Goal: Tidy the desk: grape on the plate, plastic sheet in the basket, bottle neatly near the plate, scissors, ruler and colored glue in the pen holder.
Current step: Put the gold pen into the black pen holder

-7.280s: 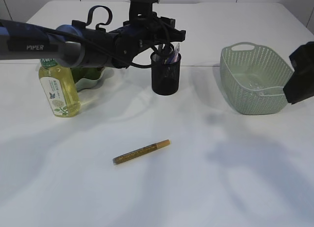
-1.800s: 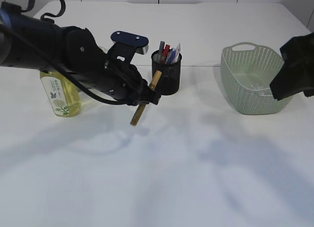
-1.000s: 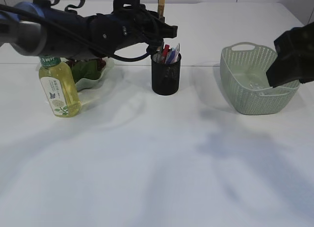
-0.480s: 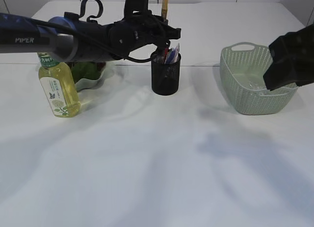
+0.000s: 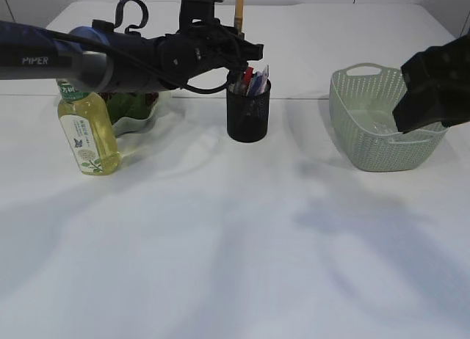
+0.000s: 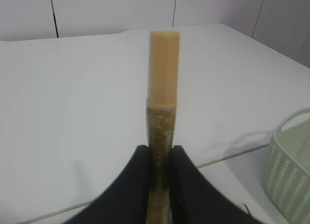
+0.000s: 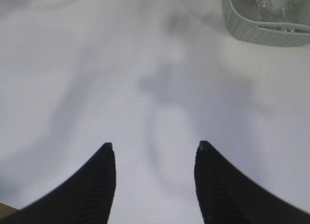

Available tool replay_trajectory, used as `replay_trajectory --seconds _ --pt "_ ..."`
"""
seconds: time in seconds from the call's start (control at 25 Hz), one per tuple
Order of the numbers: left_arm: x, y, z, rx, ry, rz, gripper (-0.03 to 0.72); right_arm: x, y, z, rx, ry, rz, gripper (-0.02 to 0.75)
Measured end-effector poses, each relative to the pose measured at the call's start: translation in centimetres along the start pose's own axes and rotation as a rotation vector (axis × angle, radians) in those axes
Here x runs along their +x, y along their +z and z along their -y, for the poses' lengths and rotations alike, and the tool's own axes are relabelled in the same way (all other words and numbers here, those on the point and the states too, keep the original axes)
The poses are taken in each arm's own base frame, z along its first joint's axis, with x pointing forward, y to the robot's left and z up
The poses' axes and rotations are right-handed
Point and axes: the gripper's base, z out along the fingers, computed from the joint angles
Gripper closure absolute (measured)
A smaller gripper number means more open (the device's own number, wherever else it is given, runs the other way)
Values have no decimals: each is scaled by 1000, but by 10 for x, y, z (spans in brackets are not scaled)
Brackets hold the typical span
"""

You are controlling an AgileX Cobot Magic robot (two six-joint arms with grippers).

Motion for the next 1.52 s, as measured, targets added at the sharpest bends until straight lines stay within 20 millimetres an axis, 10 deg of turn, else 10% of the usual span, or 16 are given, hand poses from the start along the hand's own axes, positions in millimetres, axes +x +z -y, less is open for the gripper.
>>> replay_trajectory --seconds 0.88,1.24,1.52 --pt "8 15 2 15 -24 -29 572 -3 1 0 -4 0 29 319" --pt "9 15 2 16 -24 -32 358 -3 1 0 -4 0 29 319" --pt "-1 6 7 55 -17 -131 333 -3 1 0 -4 0 29 319"
